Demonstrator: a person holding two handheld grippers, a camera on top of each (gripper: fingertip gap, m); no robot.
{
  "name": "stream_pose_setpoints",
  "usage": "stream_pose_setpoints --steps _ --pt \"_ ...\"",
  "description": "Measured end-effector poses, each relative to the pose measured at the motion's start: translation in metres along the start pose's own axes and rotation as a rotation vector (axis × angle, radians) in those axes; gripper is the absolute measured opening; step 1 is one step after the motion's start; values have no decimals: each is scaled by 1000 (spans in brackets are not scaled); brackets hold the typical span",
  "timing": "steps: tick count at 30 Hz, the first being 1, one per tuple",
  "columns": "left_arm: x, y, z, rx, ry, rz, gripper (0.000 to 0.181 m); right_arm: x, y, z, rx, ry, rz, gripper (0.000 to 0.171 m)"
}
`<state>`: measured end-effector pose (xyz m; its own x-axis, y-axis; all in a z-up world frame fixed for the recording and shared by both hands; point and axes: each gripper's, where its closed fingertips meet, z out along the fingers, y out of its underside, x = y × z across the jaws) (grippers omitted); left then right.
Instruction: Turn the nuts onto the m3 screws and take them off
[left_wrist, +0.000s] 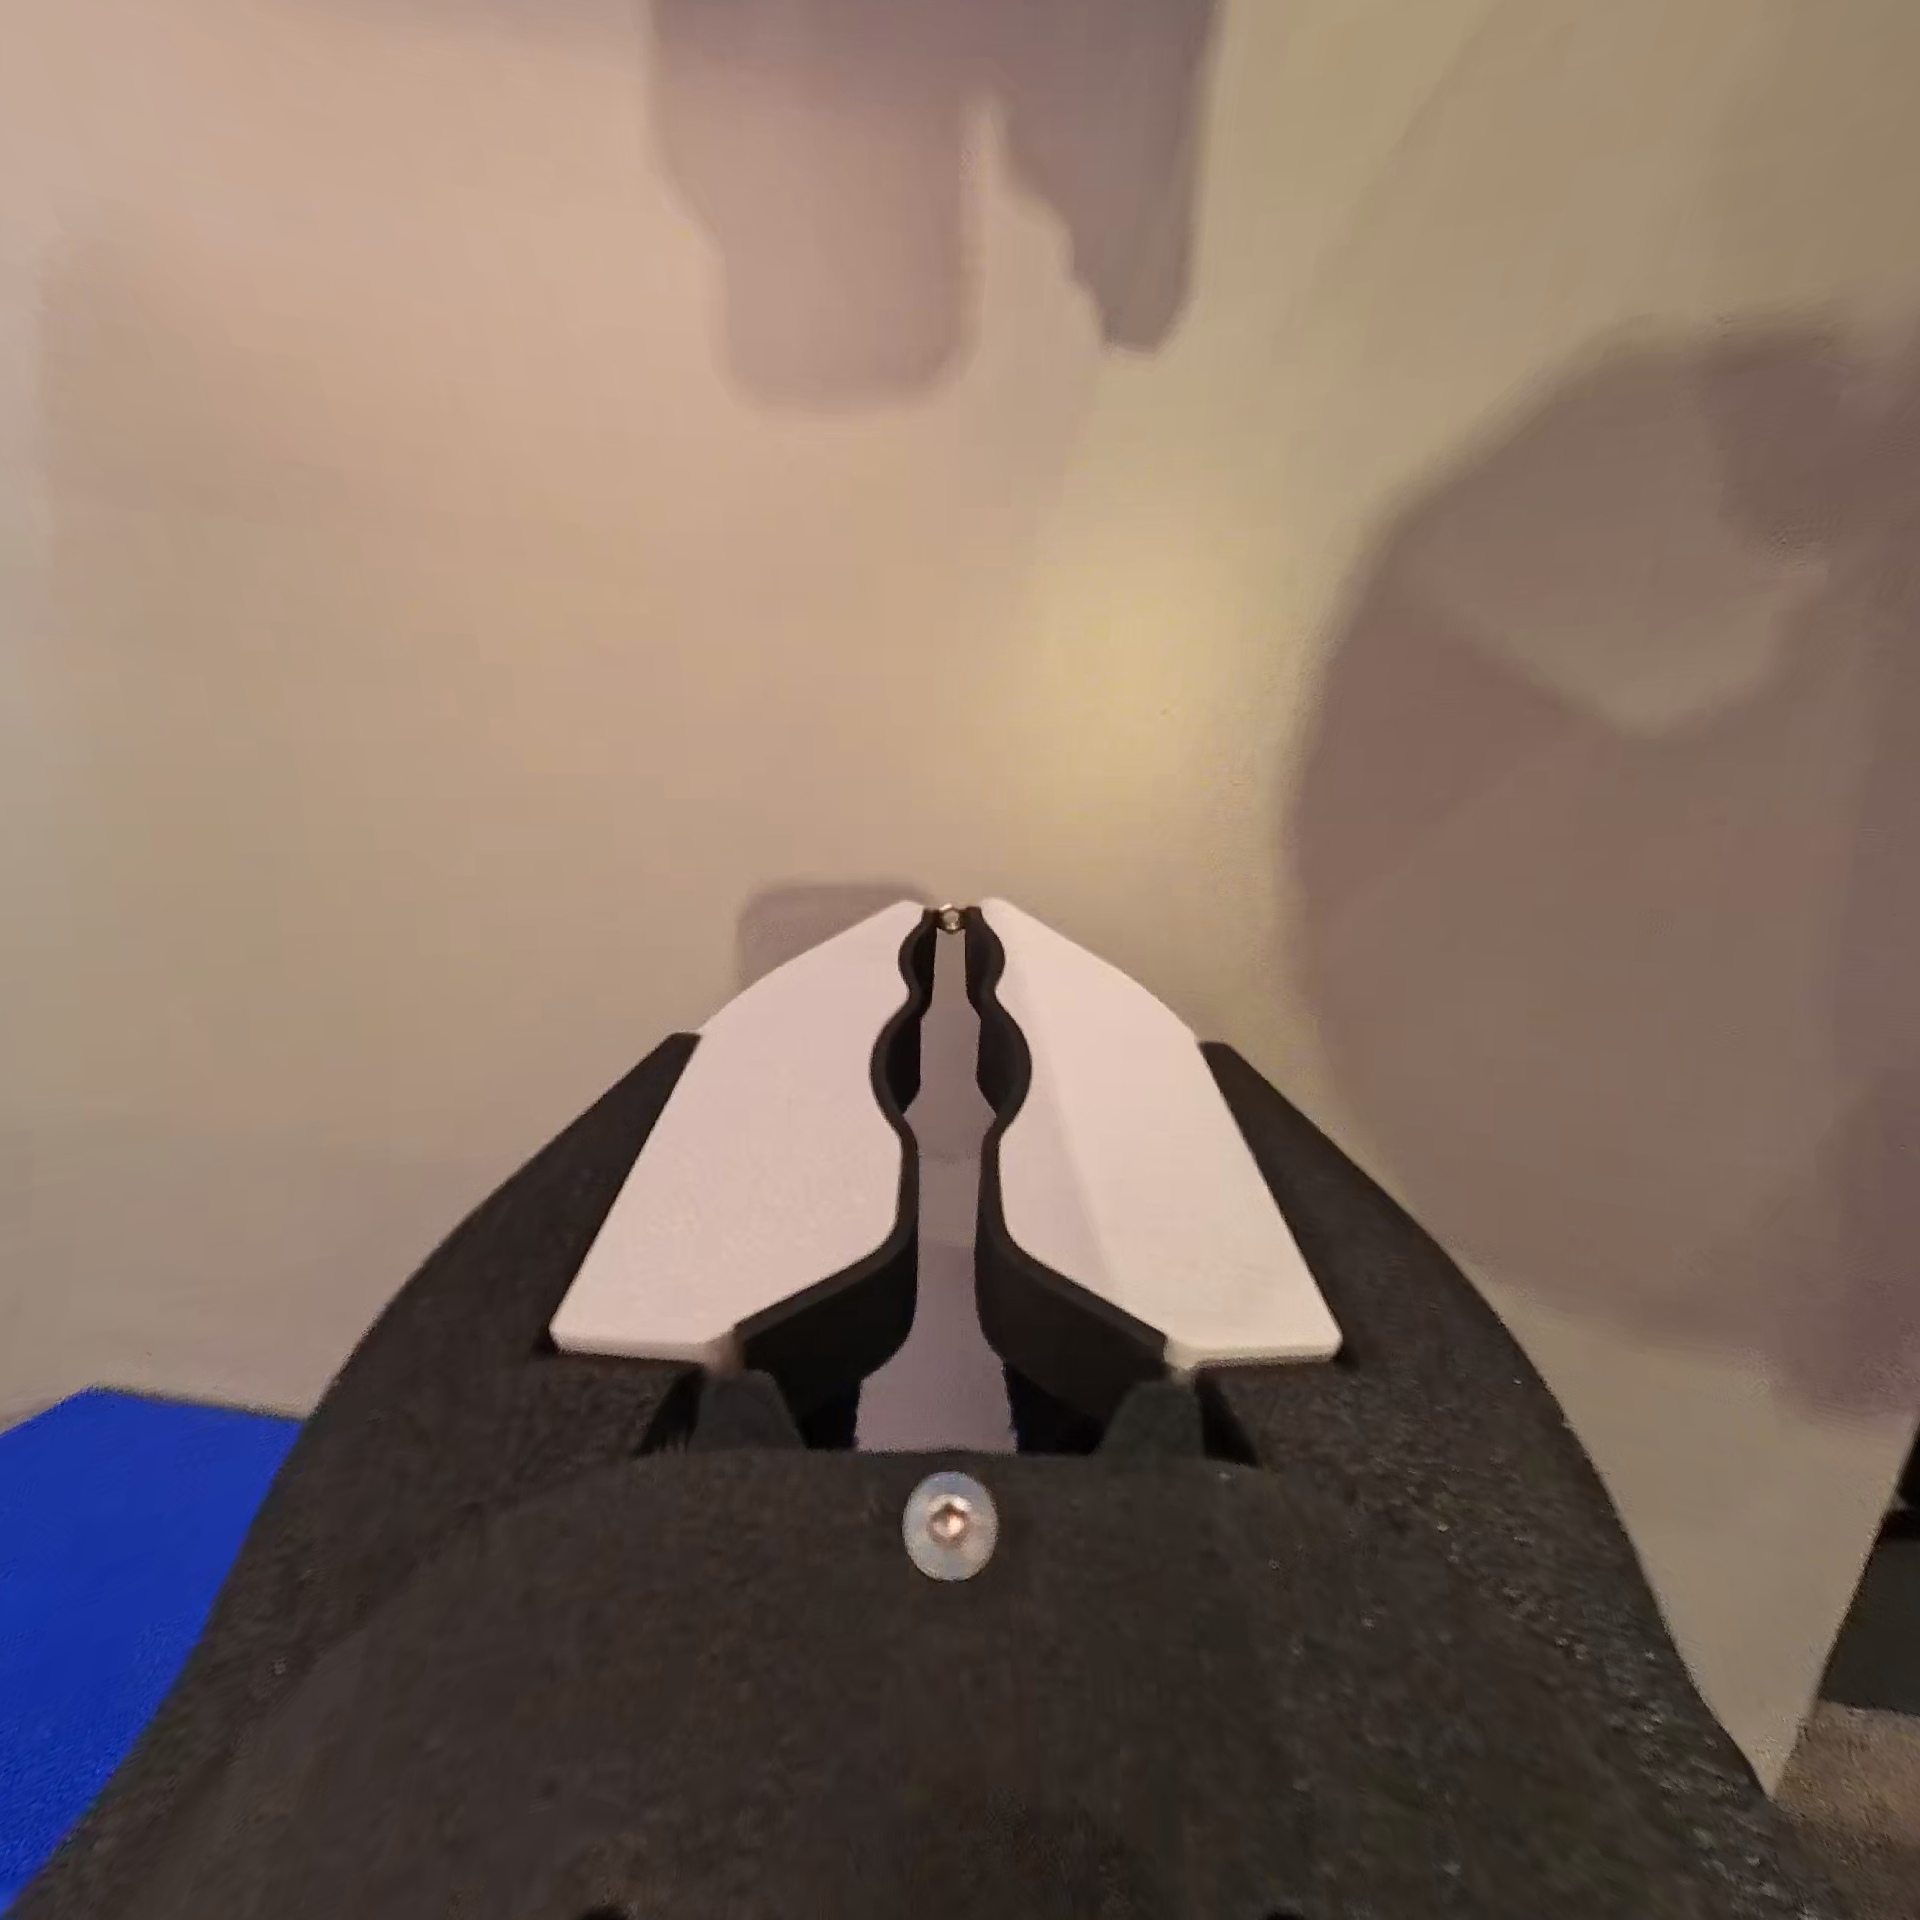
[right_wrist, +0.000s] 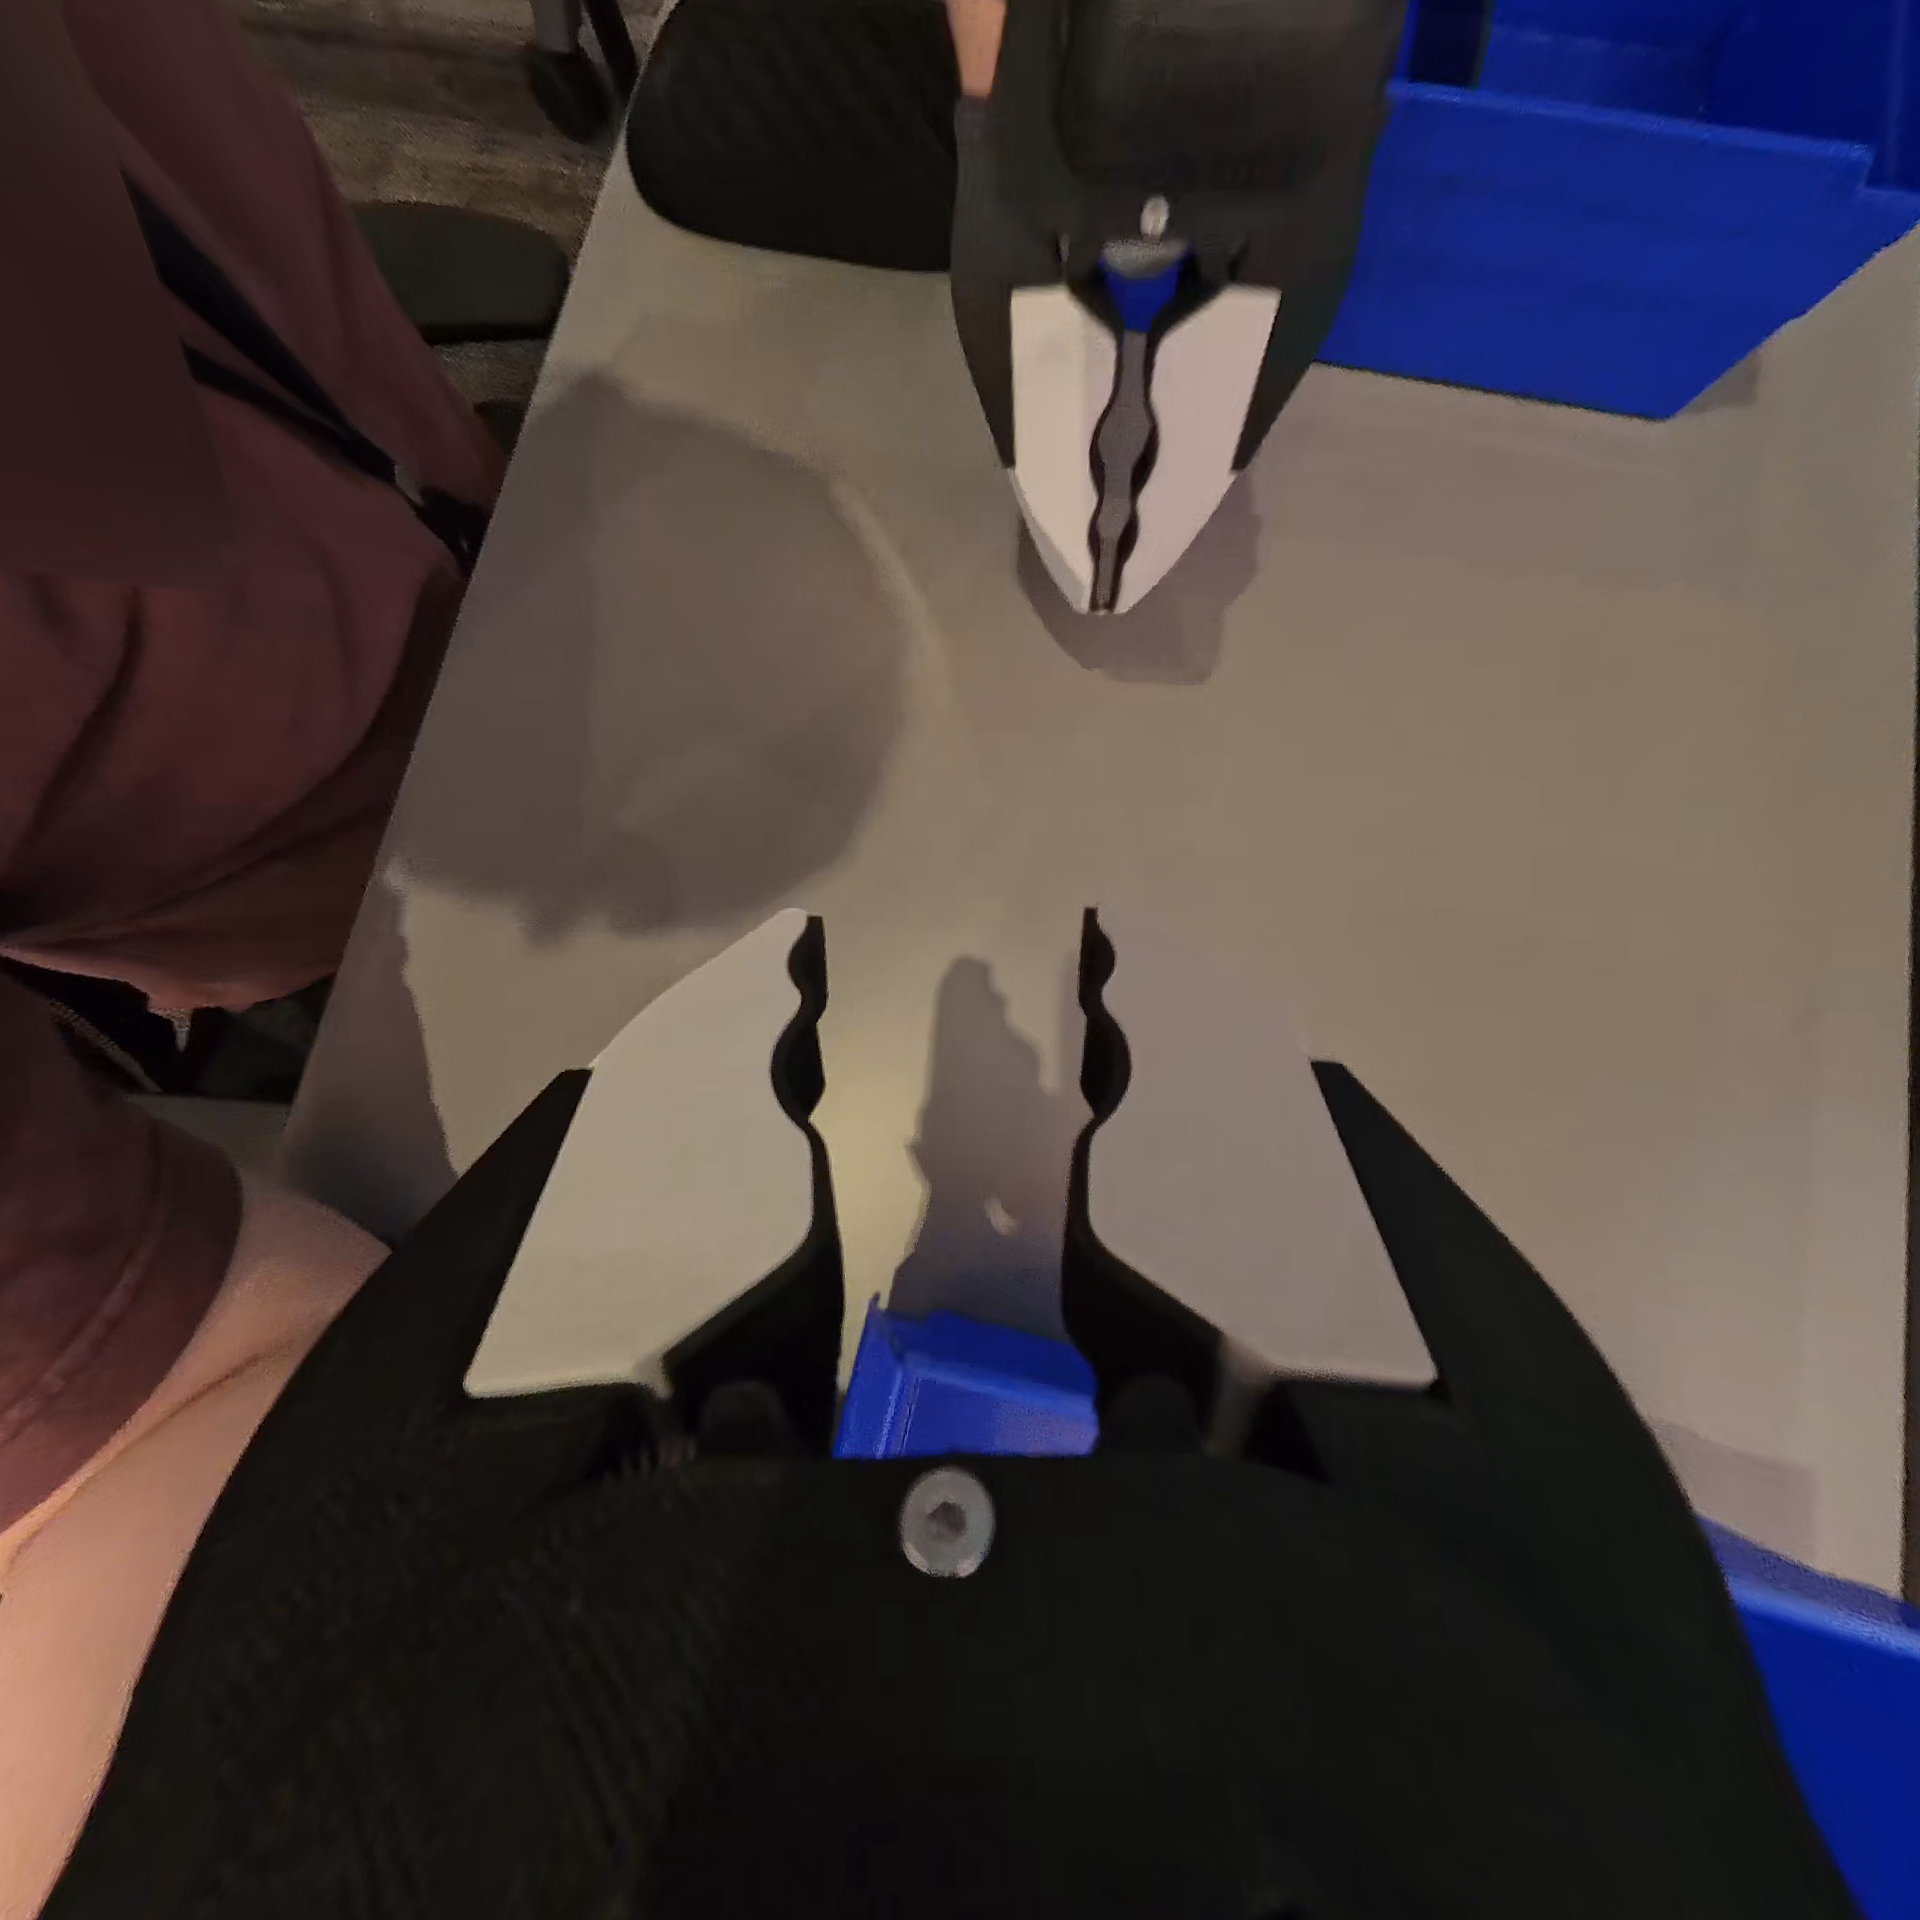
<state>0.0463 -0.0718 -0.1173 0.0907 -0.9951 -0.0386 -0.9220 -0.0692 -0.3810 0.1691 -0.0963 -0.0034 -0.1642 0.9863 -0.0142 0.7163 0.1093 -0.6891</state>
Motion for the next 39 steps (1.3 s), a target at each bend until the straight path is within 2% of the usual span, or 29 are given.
stream_pose_setpoints --steps 5,19,20,21,23,26,29,31,33,36,39 --pt "-1 4 31 -81 3 8 5 -5 8 -12 22 -16 5 48" --pt "-16 5 45 -104 -27 9 5 -12 11 -18 46 -57 -29 46" --pt "-17 4 46 -101 -29 5 7 -12 11 -17 42 -60 -28 46" --pt "-18 2 45 -87 -35 -1 18 -12 12 -17 39 -64 -27 46" --pt "-20 -3 39 -53 -38 -8 21 -12 14 -16 34 -75 -27 46" --pt "-36 -16 1 9 -108 -19 23 -15 15 -17 46 -93 -27 46" --pt "-67 -24 -76 85 -246 -61 24 -16 12 -20 77 -106 -33 46" --pt "-96 -10 -130 76 -370 -78 29 -18 10 -20 95 -118 -42 46" --pt "-122 18 -169 21 -450 -92 31 -18 8 -20 99 -124 -50 46" --pt "-150 72 -186 -88 -448 -106 44 -16 9 -17 78 -119 -43 46" --pt "-162 121 -163 -163 -359 -50 39 -12 12 -12 57 -123 -19 46"
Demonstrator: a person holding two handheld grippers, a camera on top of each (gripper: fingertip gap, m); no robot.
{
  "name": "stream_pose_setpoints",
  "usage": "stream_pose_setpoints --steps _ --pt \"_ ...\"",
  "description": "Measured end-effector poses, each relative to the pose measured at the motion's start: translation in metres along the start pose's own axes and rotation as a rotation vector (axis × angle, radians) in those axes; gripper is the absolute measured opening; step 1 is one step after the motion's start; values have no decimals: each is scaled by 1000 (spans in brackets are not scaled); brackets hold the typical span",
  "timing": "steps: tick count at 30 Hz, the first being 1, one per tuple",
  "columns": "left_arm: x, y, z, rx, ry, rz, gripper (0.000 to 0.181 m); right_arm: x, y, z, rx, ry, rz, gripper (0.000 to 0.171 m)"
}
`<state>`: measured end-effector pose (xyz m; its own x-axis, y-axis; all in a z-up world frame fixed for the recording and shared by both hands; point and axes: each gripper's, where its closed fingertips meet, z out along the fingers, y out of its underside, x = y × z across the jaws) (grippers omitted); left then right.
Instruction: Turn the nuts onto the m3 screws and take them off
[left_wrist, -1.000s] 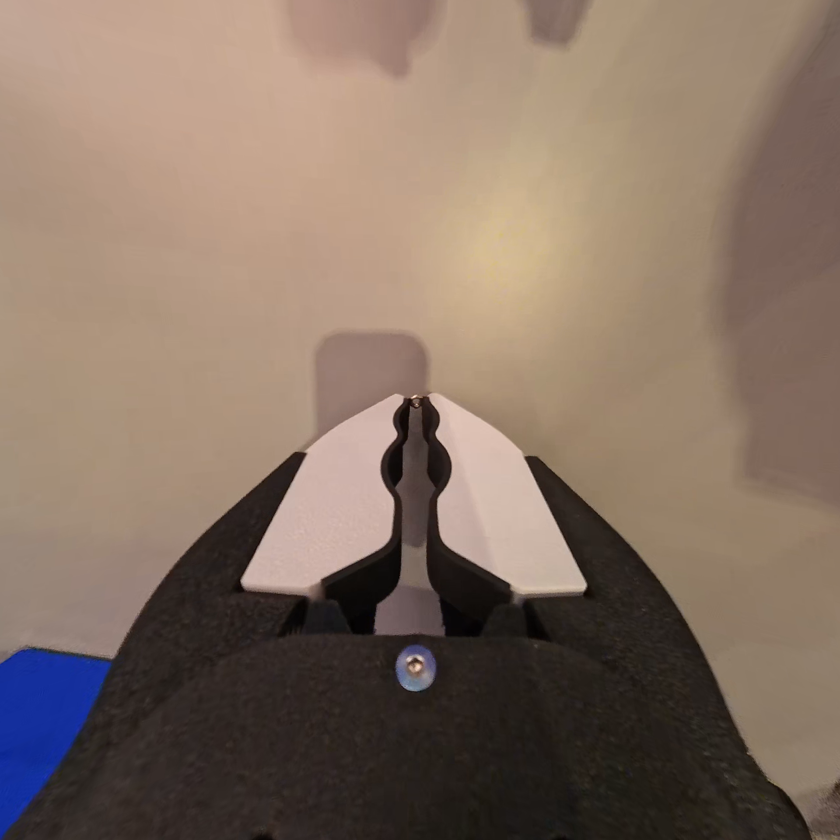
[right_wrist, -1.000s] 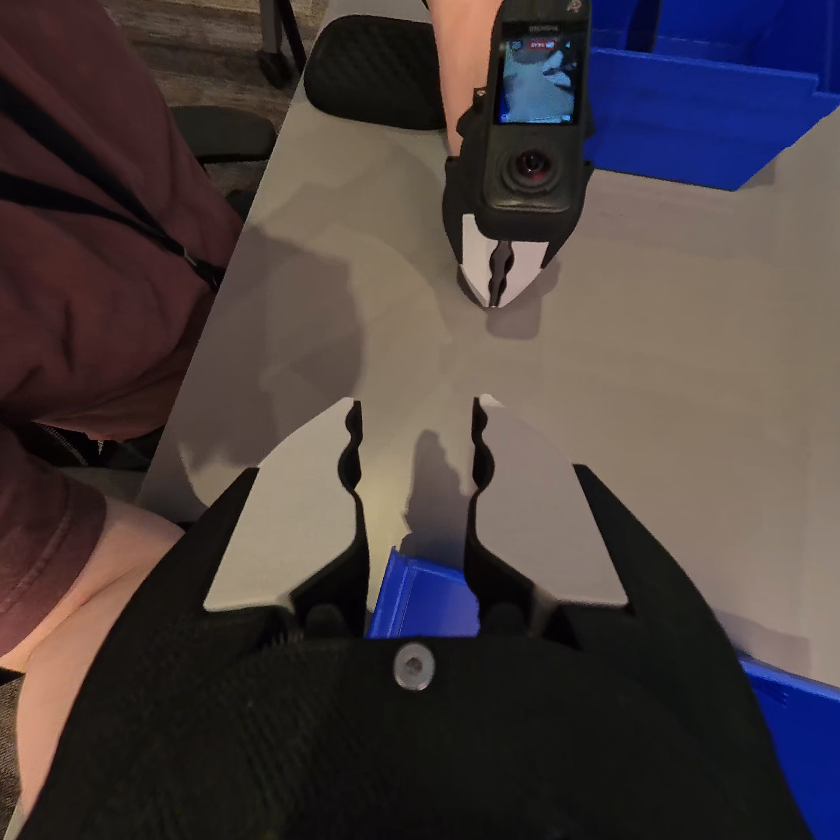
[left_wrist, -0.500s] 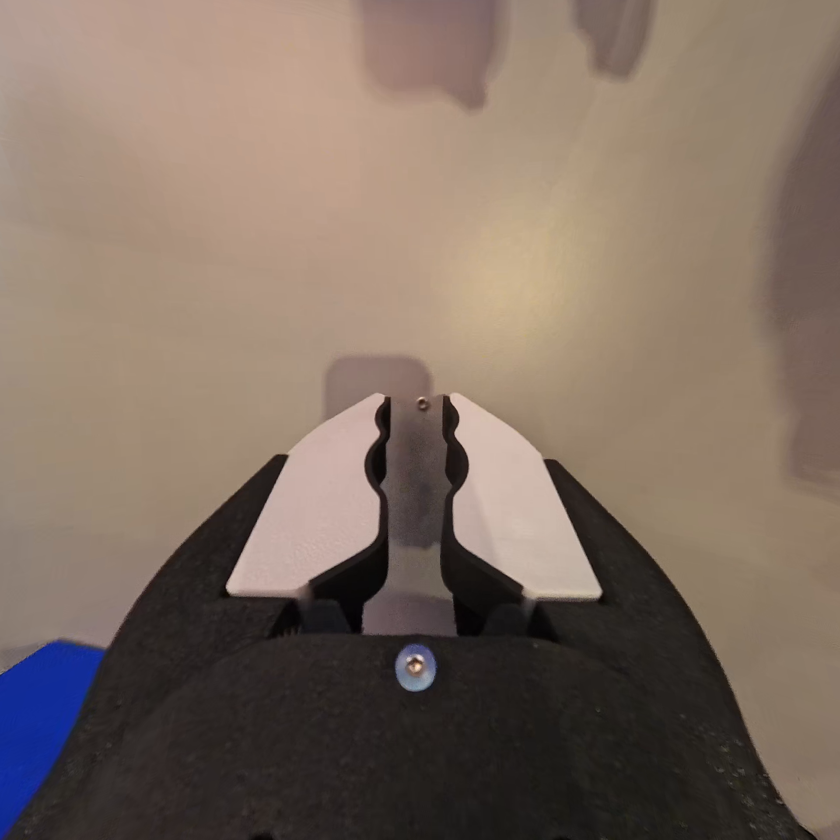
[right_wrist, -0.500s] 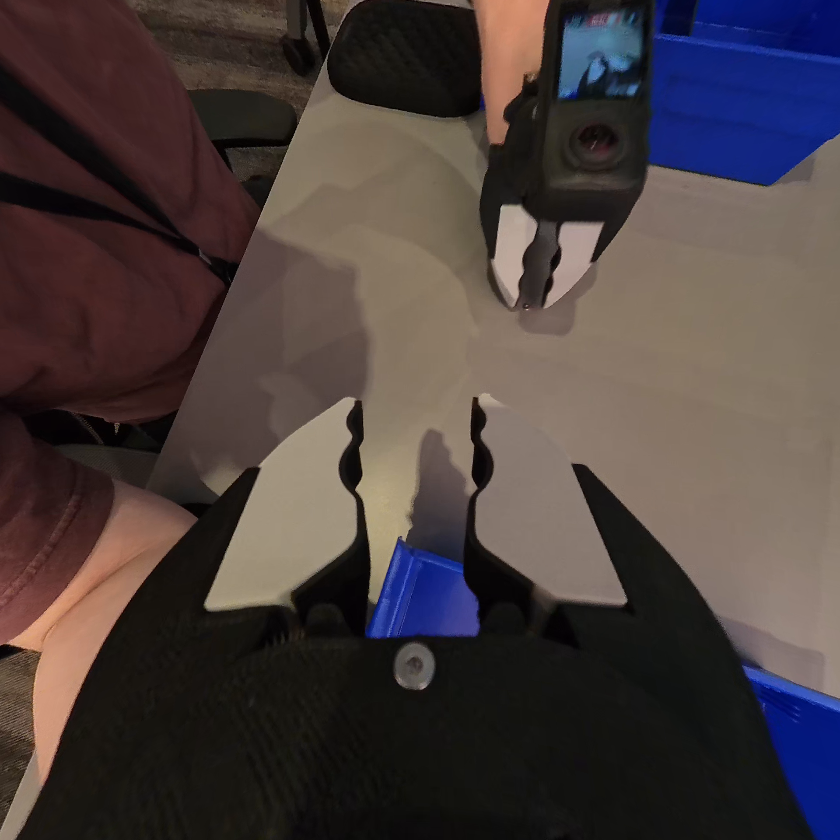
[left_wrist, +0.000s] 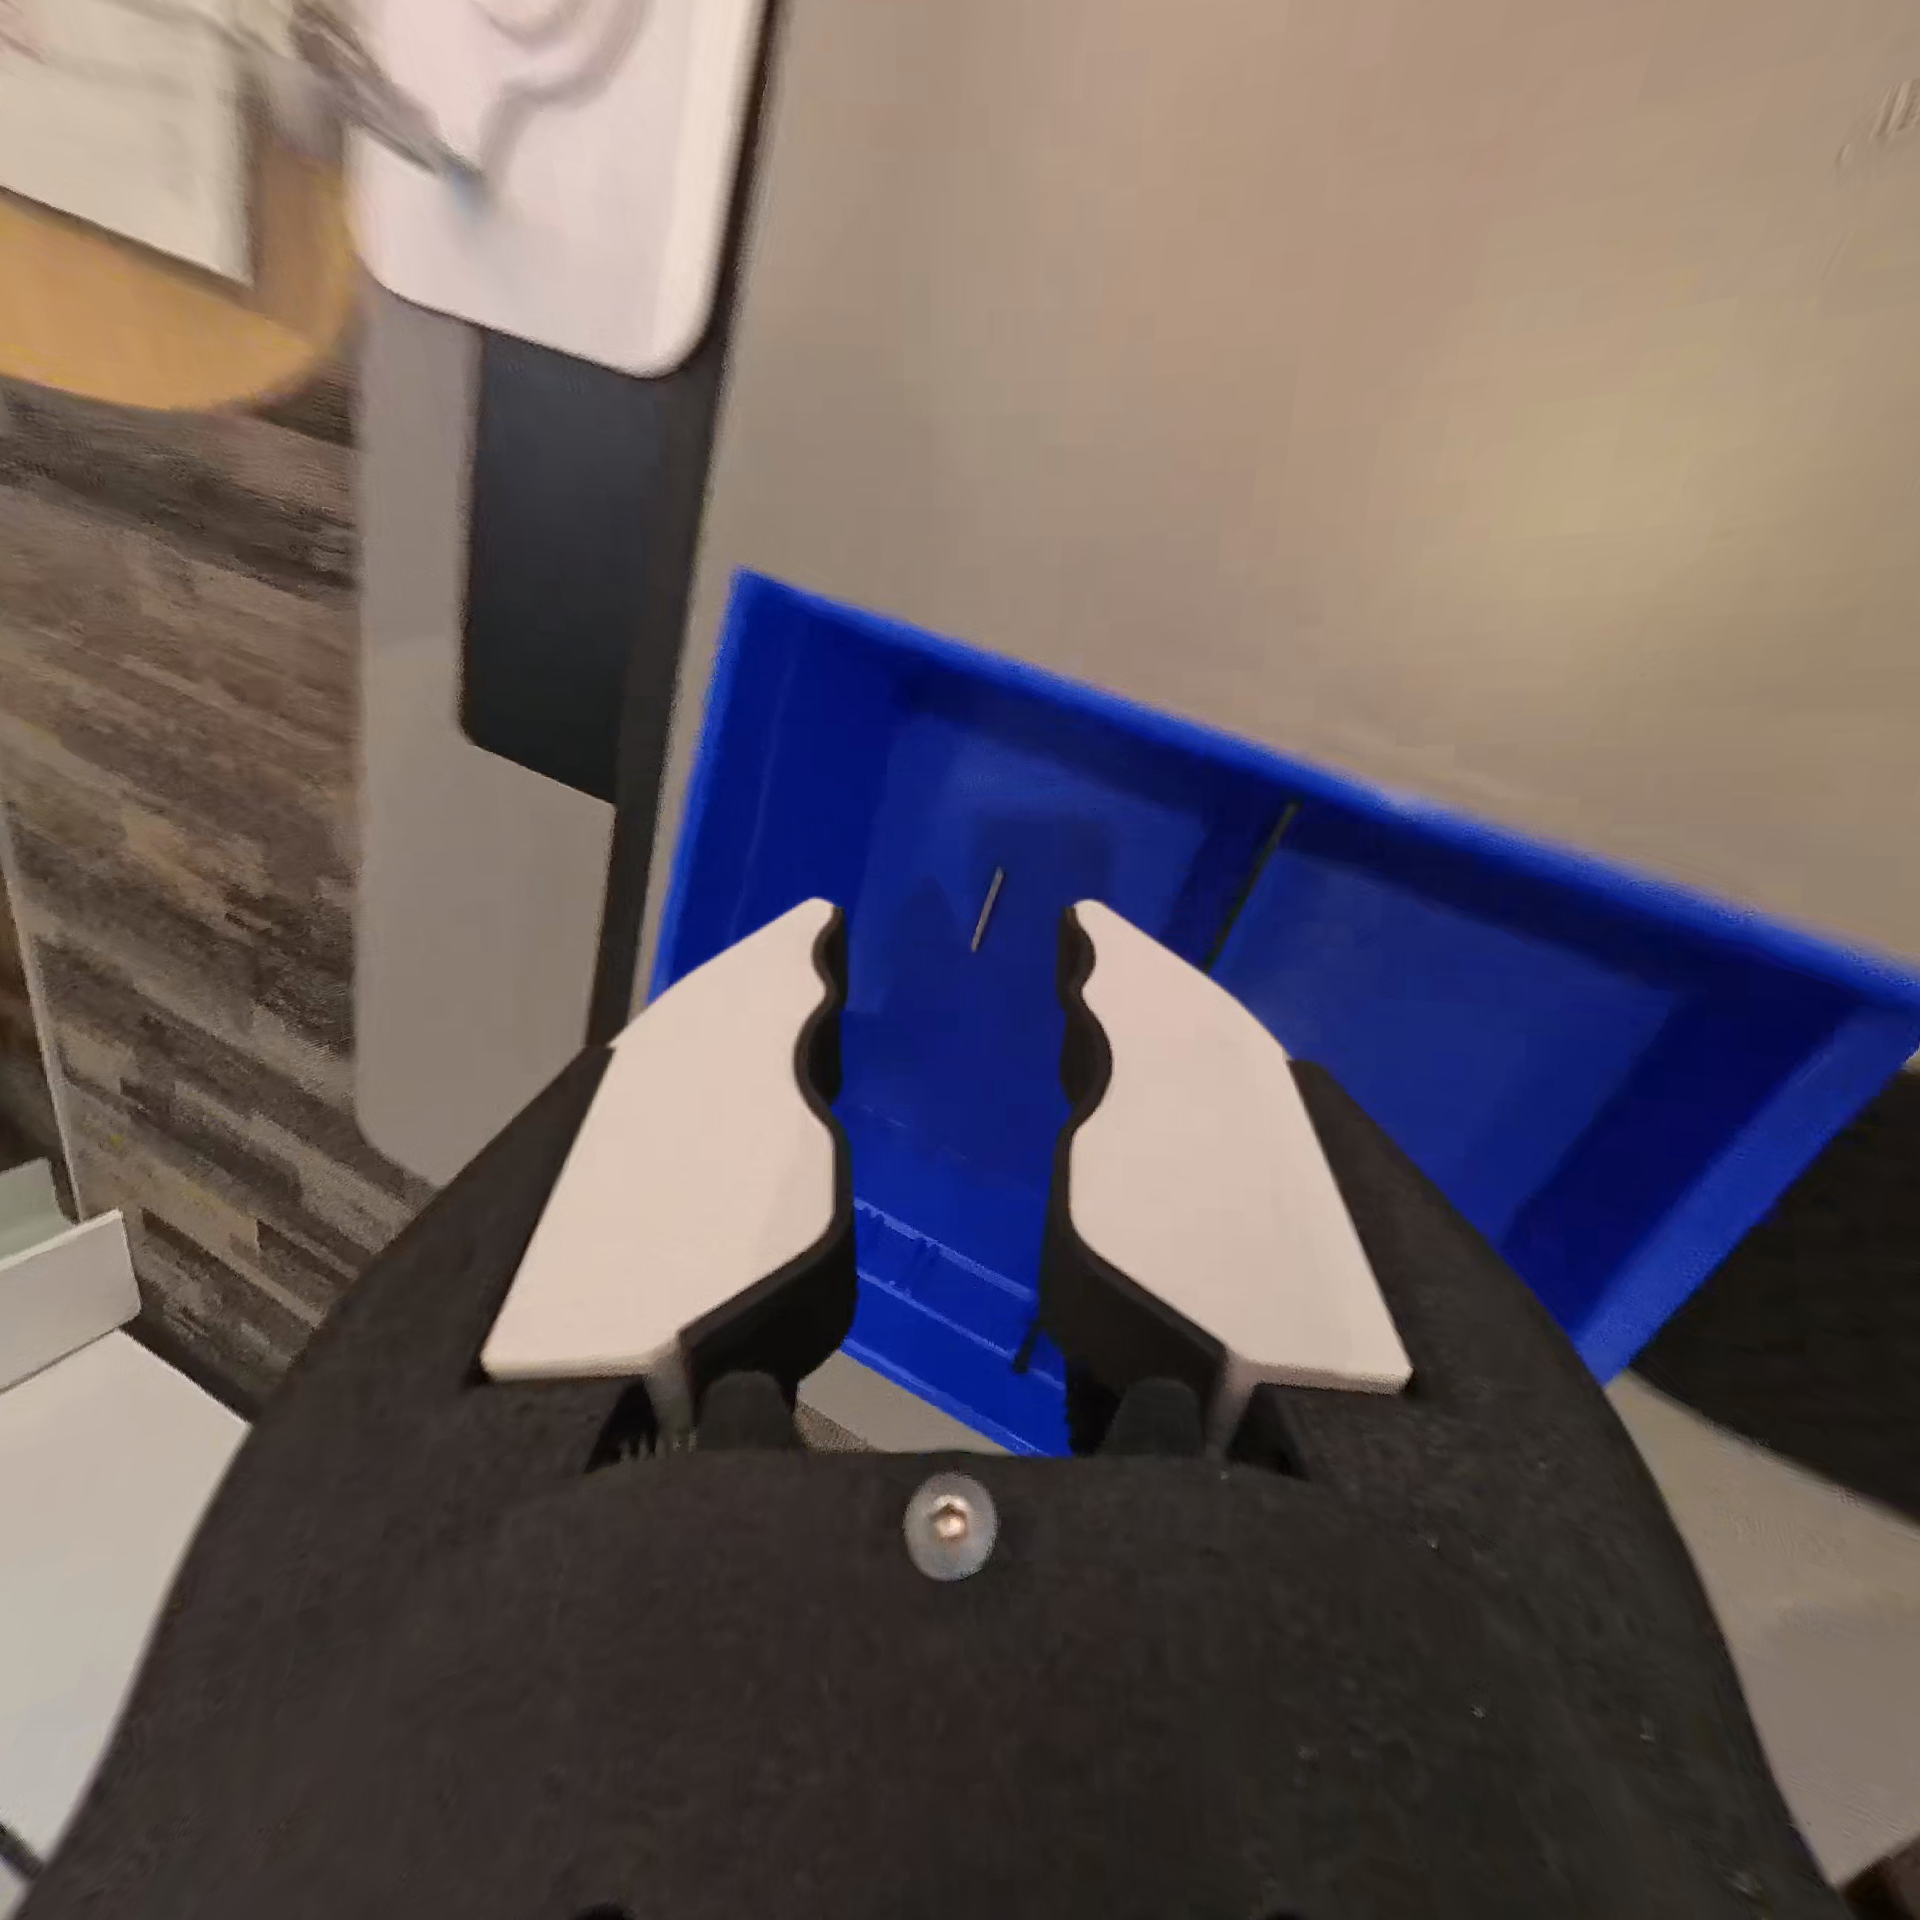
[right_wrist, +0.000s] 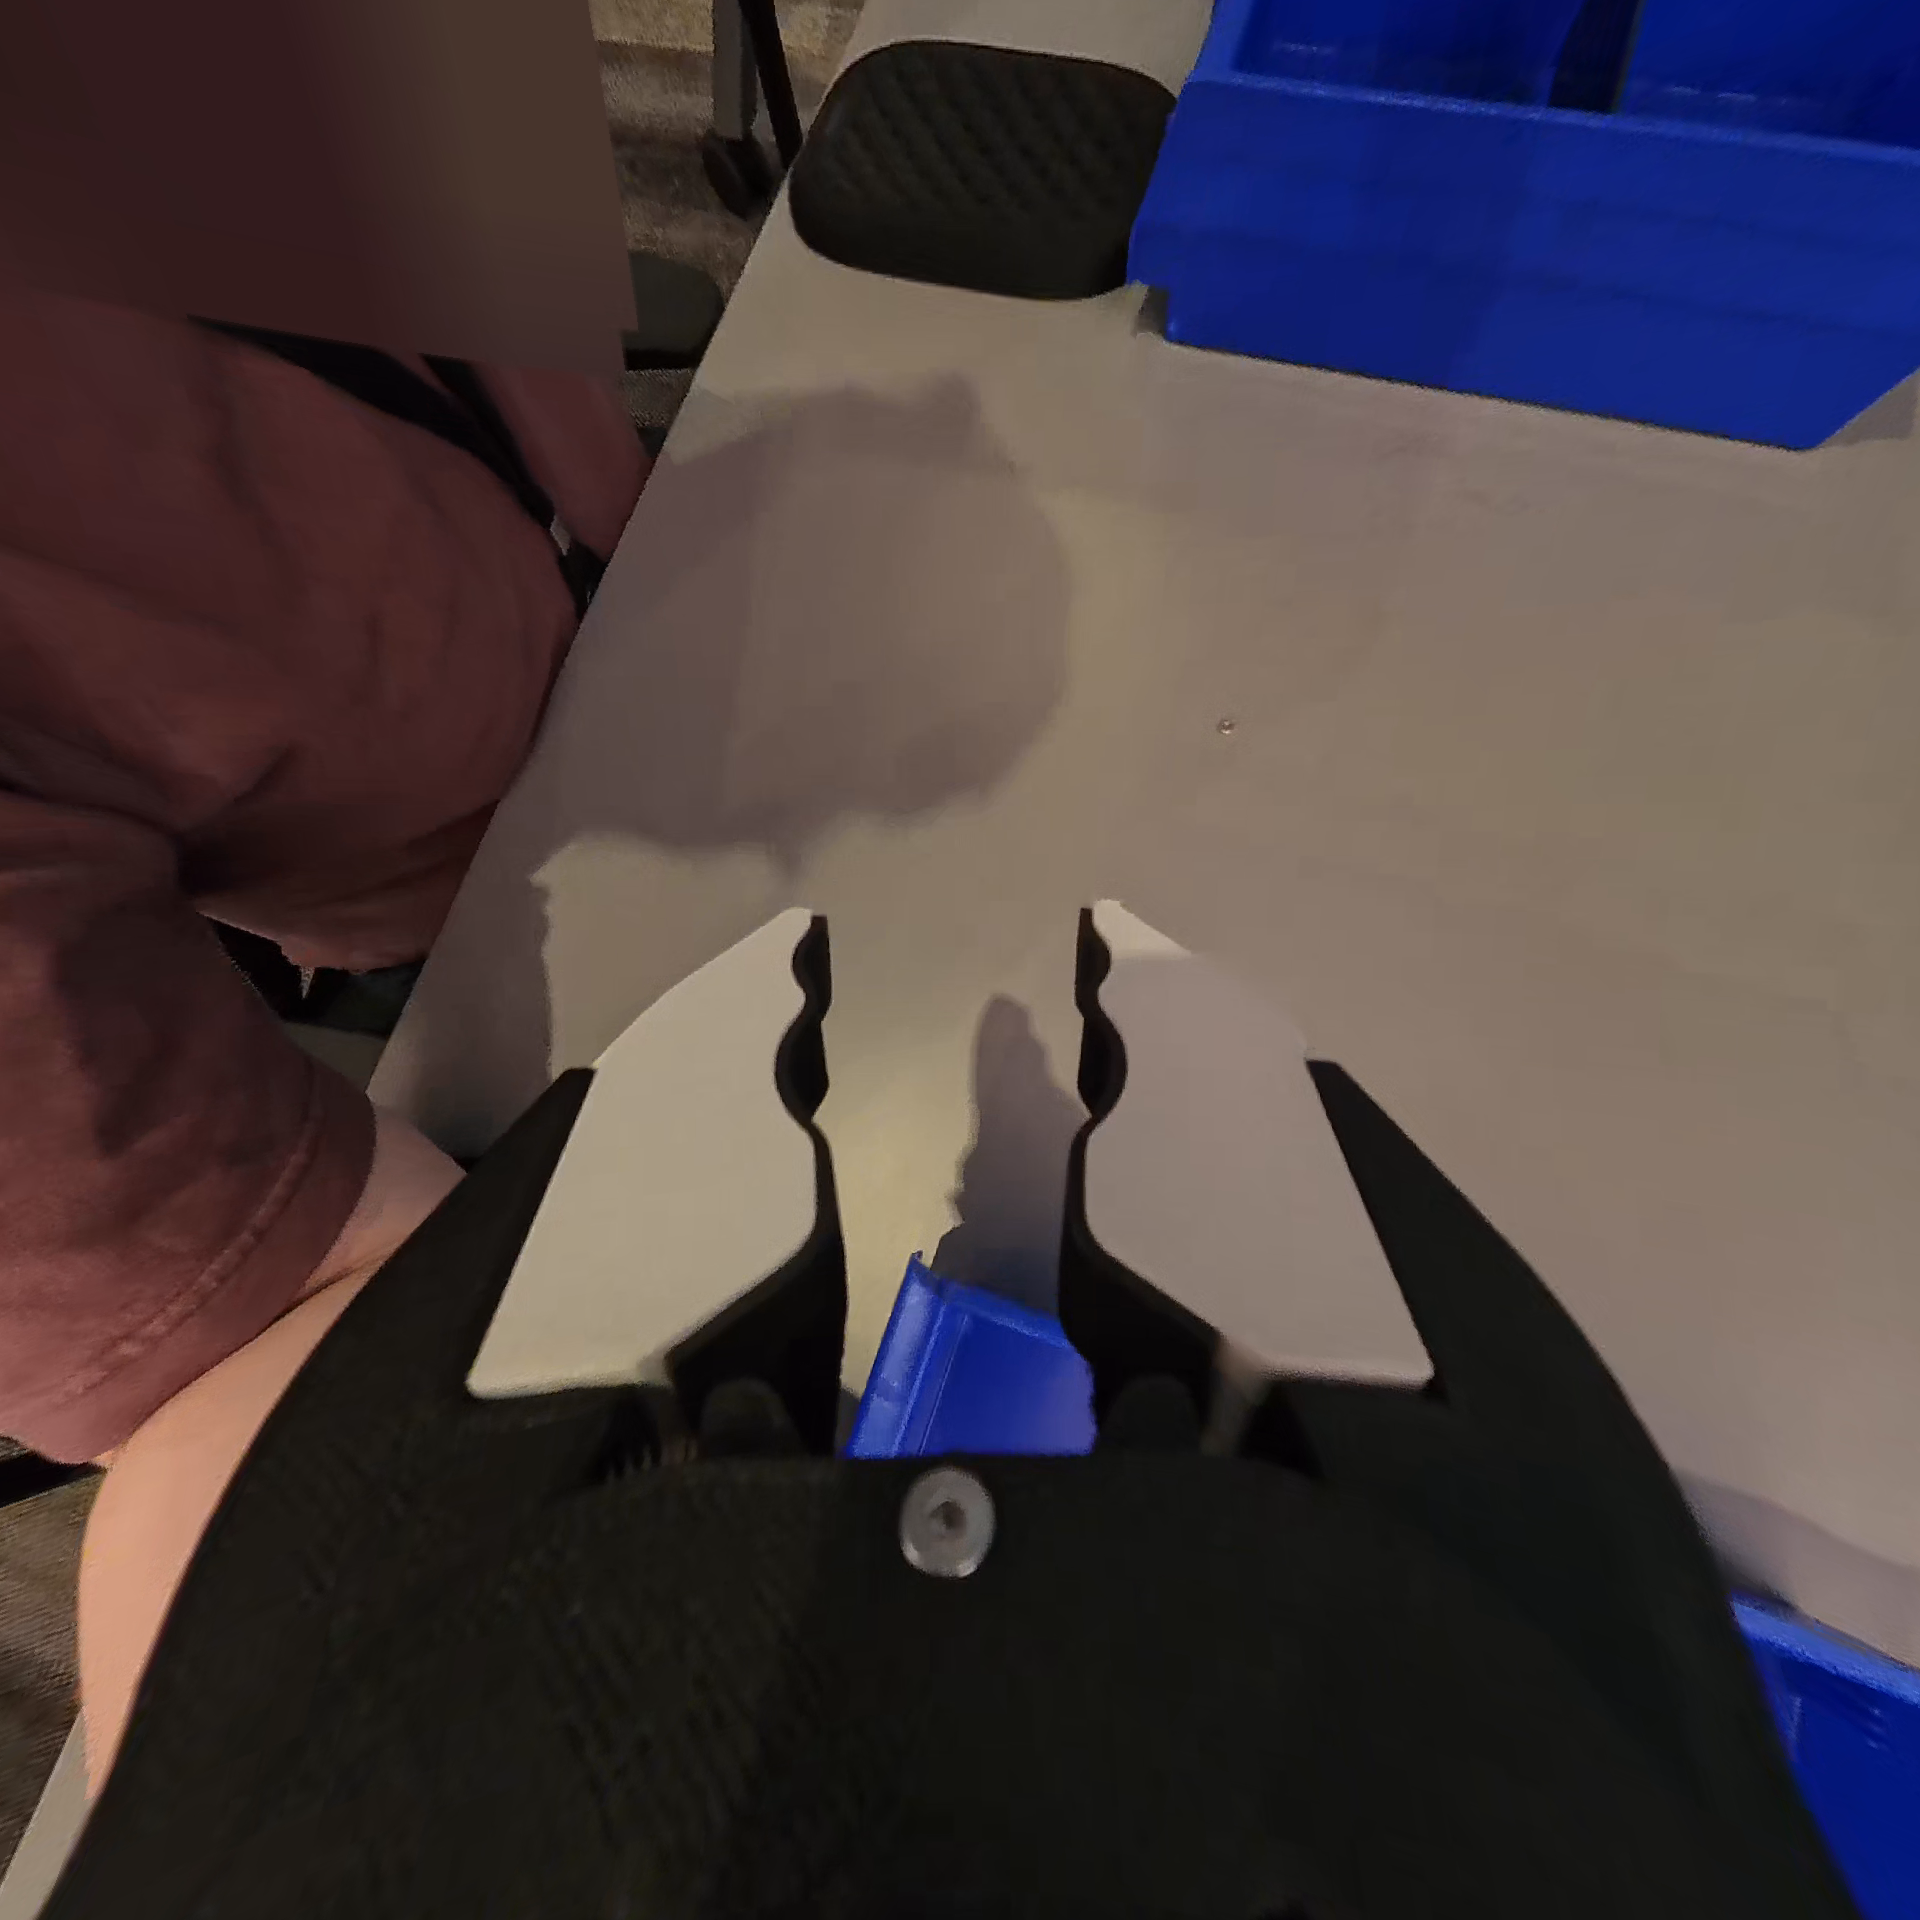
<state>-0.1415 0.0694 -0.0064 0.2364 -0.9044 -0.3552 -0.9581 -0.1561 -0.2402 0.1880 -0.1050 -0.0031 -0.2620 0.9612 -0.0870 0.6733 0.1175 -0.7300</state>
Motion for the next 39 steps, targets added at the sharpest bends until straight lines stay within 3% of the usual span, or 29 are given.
stream_pose_setpoints --steps 4,9,17,20,24,27,31,33,36,39 --pt "12 52 63 -138 134 115 33 12 9 8 -36 2 76 46" --pt "9 68 112 -127 187 98 25 20 19 17 -72 -12 134 46" --pt "12 69 140 -102 244 136 16 25 27 25 -109 -47 168 46" --pt "14 63 142 -83 266 115 3 25 29 26 -117 -56 174 46" --pt "19 65 137 -87 269 78 3 23 26 24 -103 -64 167 45" --pt "5 52 116 -13 158 13 3 26 19 22 -71 -50 137 45" --pt "-15 -18 35 352 45 -264 3 44 -7 25 35 12 83 45" --pt "-12 -64 -17 614 92 -439 3 63 -35 28 133 97 67 45" --pt "15 -130 -92 1039 318 -594 2 89 -94 23 391 218 77 45" --pt "46 -170 -126 1247 368 -560 2 86 -144 11 649 227 117 43"
